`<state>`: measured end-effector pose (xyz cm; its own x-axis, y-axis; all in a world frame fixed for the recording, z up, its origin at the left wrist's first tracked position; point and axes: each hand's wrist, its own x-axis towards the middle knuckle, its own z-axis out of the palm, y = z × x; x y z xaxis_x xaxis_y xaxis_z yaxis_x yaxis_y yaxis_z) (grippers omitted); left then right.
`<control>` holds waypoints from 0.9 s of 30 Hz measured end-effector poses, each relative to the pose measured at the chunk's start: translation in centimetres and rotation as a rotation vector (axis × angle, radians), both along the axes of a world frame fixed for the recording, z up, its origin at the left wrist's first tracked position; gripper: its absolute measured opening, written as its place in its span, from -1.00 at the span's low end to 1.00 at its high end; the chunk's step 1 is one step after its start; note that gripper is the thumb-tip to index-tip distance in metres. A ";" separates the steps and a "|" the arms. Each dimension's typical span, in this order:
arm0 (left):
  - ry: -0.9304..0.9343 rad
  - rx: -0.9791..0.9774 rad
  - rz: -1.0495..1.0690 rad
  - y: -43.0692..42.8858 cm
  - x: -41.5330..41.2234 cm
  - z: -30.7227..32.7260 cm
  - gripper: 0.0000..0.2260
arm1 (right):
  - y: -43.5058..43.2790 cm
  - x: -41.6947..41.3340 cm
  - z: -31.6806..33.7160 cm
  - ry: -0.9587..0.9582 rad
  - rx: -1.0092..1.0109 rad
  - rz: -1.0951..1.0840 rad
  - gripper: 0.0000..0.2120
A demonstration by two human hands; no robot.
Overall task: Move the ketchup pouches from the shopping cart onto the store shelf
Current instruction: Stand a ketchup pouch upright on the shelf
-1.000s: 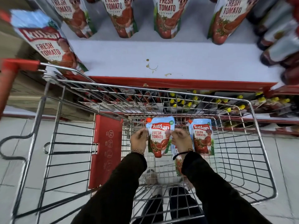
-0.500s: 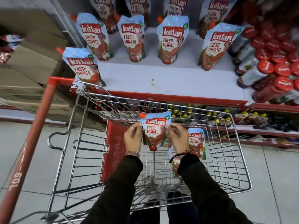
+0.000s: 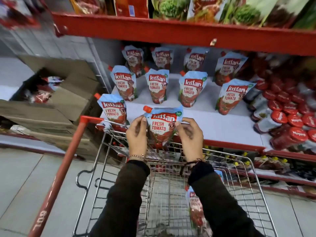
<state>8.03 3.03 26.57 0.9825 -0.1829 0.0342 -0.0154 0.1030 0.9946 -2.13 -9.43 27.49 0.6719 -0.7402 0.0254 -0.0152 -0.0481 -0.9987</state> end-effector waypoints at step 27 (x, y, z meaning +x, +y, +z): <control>0.188 0.055 0.046 -1.7 7.4 -3.1 -0.75 | -0.5 7.5 -4.6 0.060 -0.117 0.065 -0.84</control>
<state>15.43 1.32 23.46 0.9781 -0.1342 -0.1590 0.1672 0.0518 0.9846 5.38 -9.95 22.86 0.7214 -0.6892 0.0673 -0.0677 -0.1668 -0.9837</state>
